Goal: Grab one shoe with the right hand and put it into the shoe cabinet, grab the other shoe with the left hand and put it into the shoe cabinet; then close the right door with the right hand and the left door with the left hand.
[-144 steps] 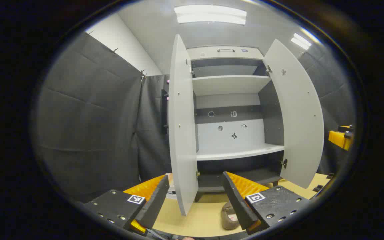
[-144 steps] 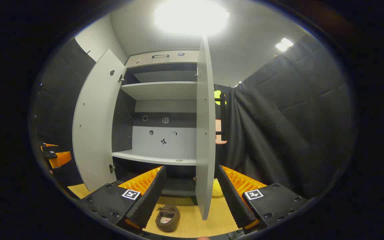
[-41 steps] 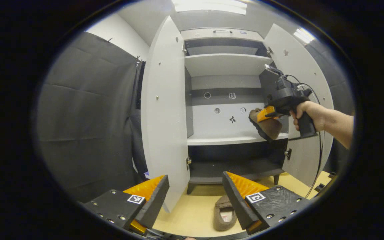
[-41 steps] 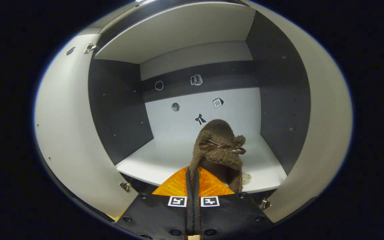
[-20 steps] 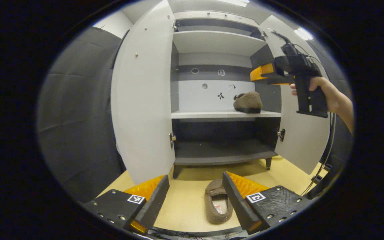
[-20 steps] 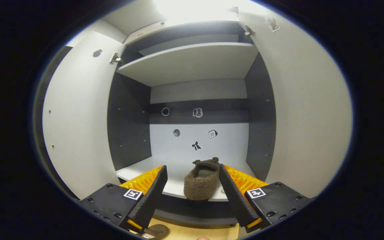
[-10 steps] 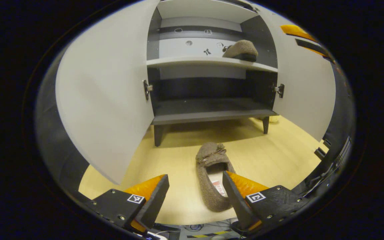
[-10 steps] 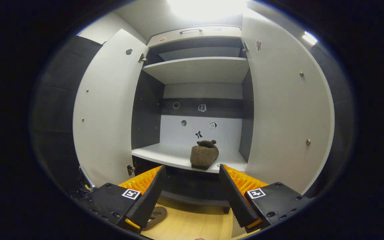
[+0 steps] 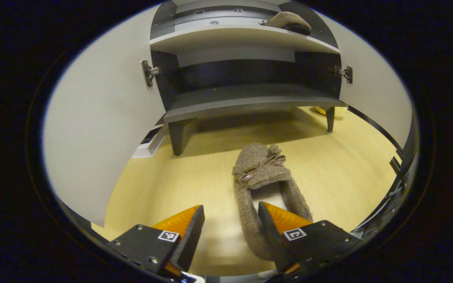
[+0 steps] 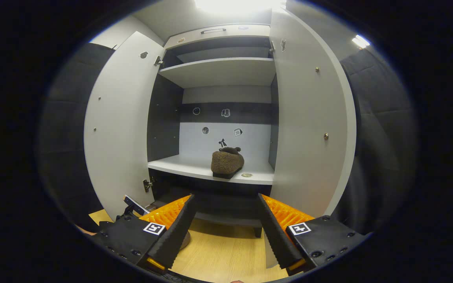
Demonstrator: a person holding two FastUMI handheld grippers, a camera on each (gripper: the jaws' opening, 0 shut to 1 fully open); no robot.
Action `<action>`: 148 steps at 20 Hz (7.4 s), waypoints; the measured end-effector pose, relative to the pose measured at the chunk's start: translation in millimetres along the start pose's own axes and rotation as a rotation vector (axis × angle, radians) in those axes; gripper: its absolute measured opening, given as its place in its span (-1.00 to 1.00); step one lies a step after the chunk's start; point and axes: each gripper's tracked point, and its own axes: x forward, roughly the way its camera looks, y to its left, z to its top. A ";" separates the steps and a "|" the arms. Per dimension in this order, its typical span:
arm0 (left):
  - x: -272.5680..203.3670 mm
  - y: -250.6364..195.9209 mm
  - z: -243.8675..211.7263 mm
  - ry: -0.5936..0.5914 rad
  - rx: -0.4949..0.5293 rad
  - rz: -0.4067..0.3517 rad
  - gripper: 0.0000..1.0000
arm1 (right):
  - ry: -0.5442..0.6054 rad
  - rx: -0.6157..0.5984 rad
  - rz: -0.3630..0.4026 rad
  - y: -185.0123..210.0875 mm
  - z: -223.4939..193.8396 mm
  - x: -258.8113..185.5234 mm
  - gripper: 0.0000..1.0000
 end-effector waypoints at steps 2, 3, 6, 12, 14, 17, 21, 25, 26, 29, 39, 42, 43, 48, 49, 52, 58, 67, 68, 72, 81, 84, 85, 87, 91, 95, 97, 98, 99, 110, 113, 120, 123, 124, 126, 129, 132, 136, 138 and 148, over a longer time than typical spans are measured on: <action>7.1 -11.2 -10.6 0.060 -0.025 -0.053 0.45 | 0.005 0.001 0.000 -0.6 -1.1 -1.4 0.97; 6.8 -16.3 -11.8 0.082 -0.074 -0.068 0.24 | 0.007 0.004 0.001 -0.8 -1.6 -1.4 0.96; 17.2 -11.2 -12.8 0.086 -0.155 -0.038 -0.59 | 0.024 -0.018 -0.002 -2.2 -5.1 -2.0 0.96; 14.0 -5.0 4.1 0.025 -0.176 -0.027 -0.95 | 0.028 -0.048 -0.001 -4.9 -7.6 -8.6 0.96; 10.9 -3.5 19.6 -0.026 -0.190 -0.025 -0.96 | 0.028 -0.034 0.001 -5.8 -6.4 -10.6 0.95; -1.4 0.6 40.1 -0.078 -0.167 -0.045 -0.97 | 0.021 -0.022 0.002 -7.9 -2.9 -13.3 0.96; -26.7 4.2 82.1 -0.169 -0.155 -0.030 -0.97 | 0.004 -0.012 0.008 -7.2 3.7 -19.5 0.96; -52.4 12.9 145.0 -0.280 -0.175 -0.012 -0.98 | -0.011 -0.030 0.014 -6.0 5.2 -25.7 0.96; -60.8 16.4 158.2 -0.306 -0.179 -0.005 -0.97 | -0.012 -0.029 0.019 -5.5 3.8 -26.6 0.95; -87.3 24.3 194.1 -0.402 -0.190 -0.005 -0.97 | -0.002 -0.018 0.040 -0.5 -1.7 -30.2 0.96; -93.4 57.3 343.4 -0.559 -0.208 0.022 -0.98 | 0.028 -0.003 0.071 8.1 -19.0 -32.7 0.94; -73.6 73.6 380.4 -0.567 -0.266 0.042 -0.98 | 0.038 0.013 0.065 2.9 -24.4 -29.1 0.96; -64.8 77.7 392.9 -0.565 -0.286 0.041 -0.98 | 0.044 0.019 0.064 0.9 -27.2 -27.8 0.96; -11.8 93.3 428.3 -0.481 -0.327 0.063 -0.98 | 0.072 0.044 0.052 -12.1 -37.7 -21.6 0.96; -2.4 95.3 432.8 -0.457 -0.322 0.071 -0.98 | 0.077 0.050 0.054 -12.9 -39.7 -20.9 0.96; 21.4 100.2 441.2 -0.397 -0.307 0.082 -0.98 | 0.102 0.055 0.075 -12.0 -45.2 -19.0 0.96; 12.0 95.0 453.8 -0.437 -0.284 0.071 -0.15 | 0.106 0.056 0.101 -9.5 -44.0 -19.4 0.96; -125.2 80.0 424.7 -0.614 -0.108 0.093 1.00 | 0.016 0.050 0.079 -7.4 -4.1 -37.9 0.96; -141.8 80.8 417.8 -0.627 -0.107 0.097 1.00 | 0.010 0.051 0.075 -7.0 0.6 -40.8 0.96; -202.0 75.4 377.6 -0.666 -0.086 0.073 1.00 | -0.022 0.062 0.057 -8.3 17.9 -53.7 0.96; -281.1 83.0 284.7 -0.698 -0.094 0.090 1.00 | -0.086 0.100 0.039 -13.7 48.6 -76.1 0.96; -297.0 92.0 261.1 -0.697 -0.094 0.112 1.00 | -0.101 0.087 0.047 -11.1 56.1 -83.5 0.94; -301.1 95.3 254.2 -0.693 -0.098 0.118 1.00 | -0.101 0.086 0.050 -10.2 56.7 -85.9 0.94; -307.9 96.7 243.0 -0.687 -0.117 0.111 1.00 | -0.101 0.090 0.048 -10.8 59.3 -91.5 0.95; -318.7 103.3 228.9 -0.691 -0.113 0.125 1.00 | -0.105 0.067 -0.033 -39.3 70.1 -100.6 0.95; -322.4 109.1 216.2 -0.685 -0.109 0.145 1.00 | -0.093 0.055 -0.192 -98.0 79.5 -107.1 0.93; -324.6 113.8 212.8 -0.687 -0.130 0.142 1.00 | -0.096 0.068 -0.282 -130.4 86.0 -109.5 0.95; -325.2 116.7 209.0 -0.687 -0.140 0.142 1.00 | -0.096 0.075 -0.328 -146.3 89.3 -109.4 0.95; -326.4 121.0 207.8 -0.686 -0.148 0.146 1.00 | -0.095 0.080 -0.375 -161.6 92.0 -108.8 0.95; -348.3 185.2 171.3 -0.676 -0.198 0.255 1.00 | -0.122 0.000 -0.650 -227.9 117.4 -60.3 0.96; -353.8 201.9 162.0 -0.668 -0.216 0.283 0.98 | -0.120 -0.046 -0.660 -218.8 121.0 -53.5 0.92; -353.7 219.9 156.6 -0.670 -0.257 0.295 1.00 | -0.116 -0.029 -0.576 -178.4 124.1 -47.4 0.76; -351.9 226.6 157.6 -0.673 -0.281 0.293 1.00 | -0.122 -0.007 -0.480 -139.6 126.9 -33.8 0.80; -351.8 229.7 156.7 -0.669 -0.287 0.296 1.00 | -0.122 -0.002 -0.449 -124.9 127.7 -26.9 0.80; -352.3 236.2 152.7 -0.664 -0.293 0.307 1.00 | -0.121 0.009 -0.381 -96.5 127.8 -13.7 0.81; -353.3 245.8 143.1 -0.646 -0.296 0.332 0.89 | -0.113 0.013 -0.279 -54.6 128.4 11.9 0.81; -360.6 256.6 134.0 -0.637 -0.302 0.353 0.77 | -0.107 -0.018 -0.213 -20.2 128.4 38.0 0.81; -362.8 270.7 121.3 -0.627 -0.314 0.382 0.95 | -0.120 -0.053 -0.223 -8.3 131.4 55.4 0.72; -362.5 275.9 117.7 -0.621 -0.324 0.389 0.98 | -0.119 -0.043 -0.212 -7.2 133.0 59.1 0.72; -354.5 308.9 181.0 -0.701 -0.323 0.415 1.00 | -0.103 -0.007 -0.138 -2.5 124.4 51.6 0.95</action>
